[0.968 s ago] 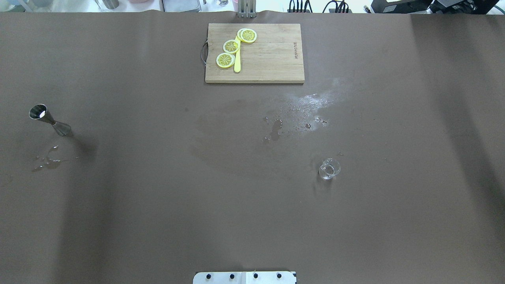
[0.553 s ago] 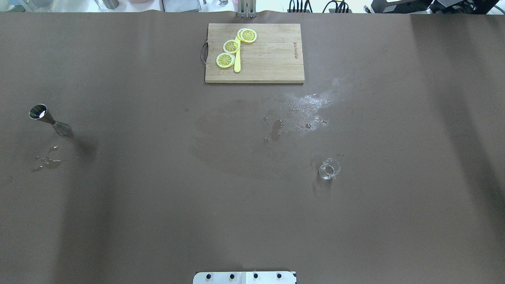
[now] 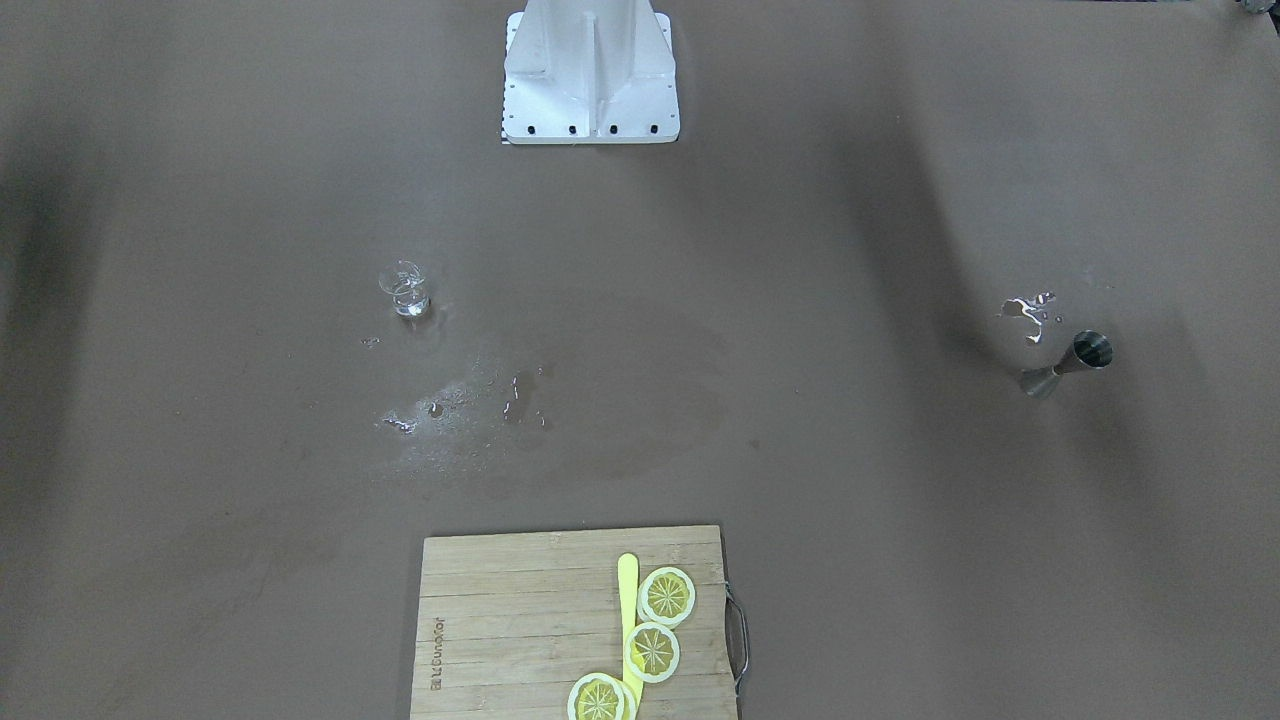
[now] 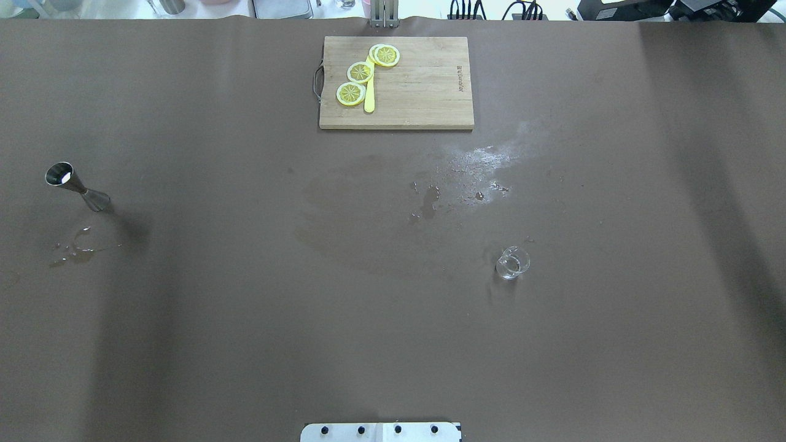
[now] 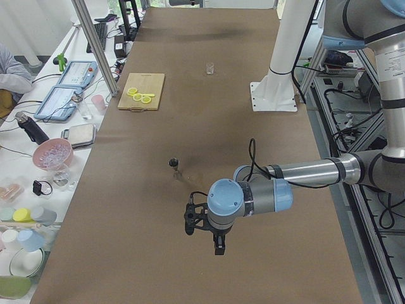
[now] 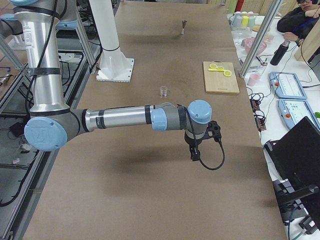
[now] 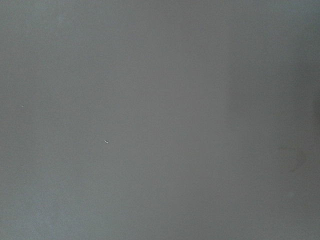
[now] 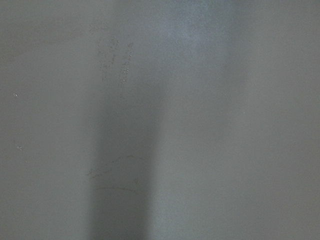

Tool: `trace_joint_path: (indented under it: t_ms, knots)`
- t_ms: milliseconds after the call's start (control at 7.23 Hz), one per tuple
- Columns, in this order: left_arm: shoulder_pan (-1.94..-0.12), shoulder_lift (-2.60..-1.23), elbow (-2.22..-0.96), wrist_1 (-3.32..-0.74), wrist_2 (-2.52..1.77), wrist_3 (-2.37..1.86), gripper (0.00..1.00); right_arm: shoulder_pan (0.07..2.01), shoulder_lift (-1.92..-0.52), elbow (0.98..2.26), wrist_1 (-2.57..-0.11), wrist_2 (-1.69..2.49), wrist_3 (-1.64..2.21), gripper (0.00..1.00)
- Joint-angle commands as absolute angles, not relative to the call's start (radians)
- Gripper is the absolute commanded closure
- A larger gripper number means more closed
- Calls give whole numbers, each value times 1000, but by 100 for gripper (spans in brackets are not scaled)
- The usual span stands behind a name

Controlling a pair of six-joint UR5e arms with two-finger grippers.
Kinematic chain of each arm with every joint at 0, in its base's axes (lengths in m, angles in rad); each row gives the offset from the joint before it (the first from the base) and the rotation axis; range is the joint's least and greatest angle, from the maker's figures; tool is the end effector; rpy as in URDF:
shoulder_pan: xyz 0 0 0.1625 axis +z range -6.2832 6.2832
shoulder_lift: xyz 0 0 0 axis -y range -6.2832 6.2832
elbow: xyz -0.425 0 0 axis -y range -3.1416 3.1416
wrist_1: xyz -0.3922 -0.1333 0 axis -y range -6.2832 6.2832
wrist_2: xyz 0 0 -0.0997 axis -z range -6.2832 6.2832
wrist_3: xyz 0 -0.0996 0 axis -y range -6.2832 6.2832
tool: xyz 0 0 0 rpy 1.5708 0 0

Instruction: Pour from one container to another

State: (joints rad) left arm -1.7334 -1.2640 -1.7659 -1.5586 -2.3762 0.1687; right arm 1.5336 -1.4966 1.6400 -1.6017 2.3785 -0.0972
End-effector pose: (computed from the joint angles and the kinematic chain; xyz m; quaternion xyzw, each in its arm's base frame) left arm -0.1176 -0.3372 0.6922 0.0083 0.3952 -0.0215 0.9183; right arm 0.0417 -0.5284 0.5875 0.0634 -0.3906 -0.0837 0.9145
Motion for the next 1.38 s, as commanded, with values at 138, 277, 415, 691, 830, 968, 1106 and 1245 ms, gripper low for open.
trace_joint_path:
  t_ms: [138, 277, 415, 691, 830, 968, 1106, 1245]
  knots:
    - [-1735, -1264, -1766, -1557, -2375, 169, 2, 1505, -1482, 1646, -1595, 2384, -97, 0]
    - [-1735, -1264, -1764, -1557, -2375, 169, 2, 1499, -1479, 1649, -1595, 2387, -106, 0]
    - [-1733, -1264, -1766, -1557, -2375, 169, 2, 1487, -1480, 1646, -1563, 2390, -109, 0]
    - [-1733, -1262, -1766, -1559, -2375, 169, 2, 1444, -1482, 1625, -1395, 2388, -95, 0]
    - [-1733, -1262, -1766, -1559, -2375, 169, 2, 1433, -1480, 1634, -1355, 2393, -97, 0]
    - [-1733, -1264, -1766, -1559, -2375, 169, 2, 1427, -1483, 1623, -1262, 2413, -95, 0]
    - [-1735, -1262, -1767, -1560, -2375, 170, 2, 1404, -1473, 1621, -1235, 2416, -97, 0]
    - [-1733, -1264, -1766, -1560, -2375, 172, 2, 1387, -1457, 1631, -1232, 2431, -95, 0]
